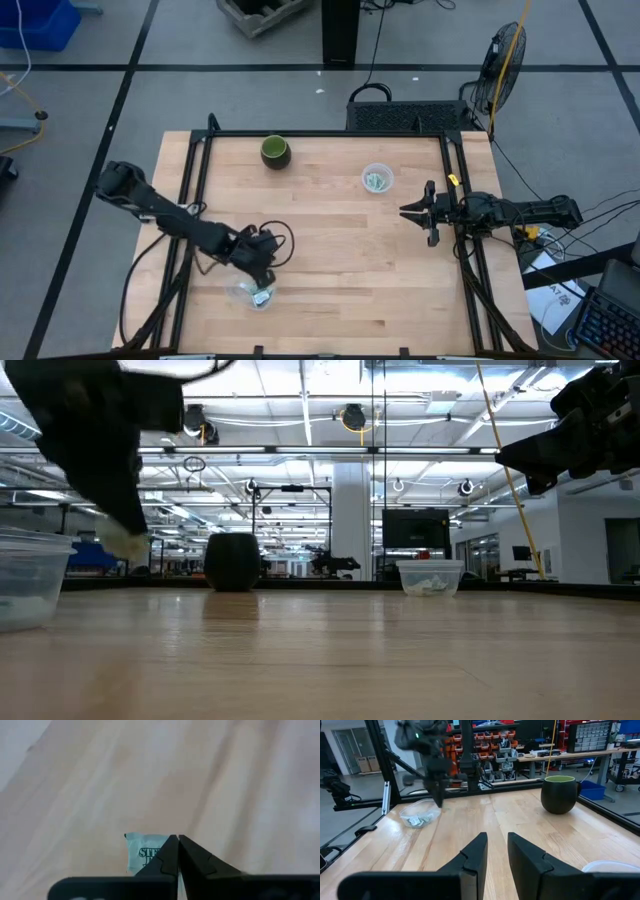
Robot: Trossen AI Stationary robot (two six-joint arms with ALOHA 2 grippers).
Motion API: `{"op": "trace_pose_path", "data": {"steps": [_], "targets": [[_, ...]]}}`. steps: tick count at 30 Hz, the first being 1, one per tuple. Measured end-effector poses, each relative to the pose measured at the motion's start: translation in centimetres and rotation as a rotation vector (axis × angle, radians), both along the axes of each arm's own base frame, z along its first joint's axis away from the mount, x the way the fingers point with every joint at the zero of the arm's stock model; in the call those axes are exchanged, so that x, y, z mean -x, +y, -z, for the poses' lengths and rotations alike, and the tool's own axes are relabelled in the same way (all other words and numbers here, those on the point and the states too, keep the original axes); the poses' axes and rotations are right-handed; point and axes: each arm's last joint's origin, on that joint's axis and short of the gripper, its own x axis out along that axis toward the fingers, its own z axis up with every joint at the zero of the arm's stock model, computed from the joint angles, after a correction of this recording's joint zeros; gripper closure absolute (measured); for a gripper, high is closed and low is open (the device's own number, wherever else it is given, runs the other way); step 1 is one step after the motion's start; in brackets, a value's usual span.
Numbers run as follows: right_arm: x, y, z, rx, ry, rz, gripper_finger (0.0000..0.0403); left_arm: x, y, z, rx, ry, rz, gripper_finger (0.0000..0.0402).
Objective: Pick and place items into bin
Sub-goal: Put the green stevia packet into the bottom transparent bin
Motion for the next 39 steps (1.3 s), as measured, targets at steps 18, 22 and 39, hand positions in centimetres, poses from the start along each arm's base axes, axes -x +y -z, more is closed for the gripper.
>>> {"op": "trace_pose_path", "data": {"steps": [18,22,39], "targets": [[0.0,0.0,0.0,0.0,0.0,0.0,0.0334,4.7,-6.1,-3.2,0.138,-0.174,0.177,0.0394],[0.0,0.0,0.0,0.0,0.0,0.0,0.0334,5.5,-6.9,-3.2,0.103,-0.205,0.19,0.0381],[0.0,0.0,0.0,0.0,0.0,0.0,0.0334,5.7,-7.5,-2.2,0.04,-0.22,0.137,0.0353]]}}
